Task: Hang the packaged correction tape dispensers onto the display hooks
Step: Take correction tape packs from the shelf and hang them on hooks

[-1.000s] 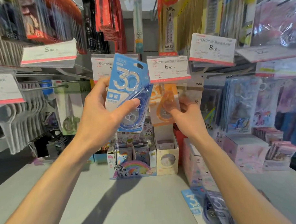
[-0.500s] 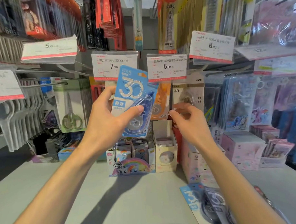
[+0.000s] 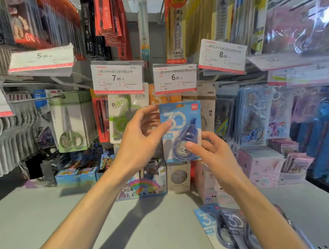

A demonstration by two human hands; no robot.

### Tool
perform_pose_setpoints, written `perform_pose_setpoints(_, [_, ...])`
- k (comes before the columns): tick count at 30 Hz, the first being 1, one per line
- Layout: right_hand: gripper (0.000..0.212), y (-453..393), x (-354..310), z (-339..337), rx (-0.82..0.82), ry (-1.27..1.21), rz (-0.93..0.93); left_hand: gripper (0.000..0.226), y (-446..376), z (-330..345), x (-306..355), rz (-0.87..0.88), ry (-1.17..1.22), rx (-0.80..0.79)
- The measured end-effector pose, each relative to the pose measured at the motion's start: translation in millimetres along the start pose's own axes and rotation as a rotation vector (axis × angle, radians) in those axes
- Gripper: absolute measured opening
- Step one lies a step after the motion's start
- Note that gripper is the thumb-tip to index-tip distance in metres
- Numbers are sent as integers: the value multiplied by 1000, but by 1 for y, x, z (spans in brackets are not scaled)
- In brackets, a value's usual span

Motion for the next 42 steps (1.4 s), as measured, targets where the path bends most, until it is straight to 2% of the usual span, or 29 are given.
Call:
perform_pose_setpoints(5, [25,1,8,-21,88,-35,23,38,-10,-2,14,25,-20,21])
perform_pose_setpoints(8, [24,1,10,-26,93,-18,16,39,-6,2,21,26,30,13])
perform_pose_setpoints(11, [24,-1,10,-26,89,3,7,30,-2,4,34,66,78,-9])
perform_pose_setpoints(17, [21,-7,-3,-18,63,43,-83,14,-12,-12,69,181,165,8])
perform_pose_setpoints(24, [16,-25,-31,0,54,95,-197,13,-18,-19,77,192,178,-15])
perform_pose_setpoints(28, [22,-33,-40,6,58,114,-233,13,-18,-18,75,188,177,-28])
perform_pose_setpoints(32, [38,-36,-43,8,63,101,-243,14,-18,-18,73,185,172,-35])
perform_pose_setpoints(42, [16,-58,-23,14,107,221,-157,9,-25,-15,62,115,139,12])
Point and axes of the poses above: each hand's wrist, its own y-axis away from the middle knuckle, its own z-axis out of the palm, x = y × z, the point moved 8 cm from there along -y, towards the middle knuckle, and after that the axes turned 1 degree about z, right-handed, at the moved point
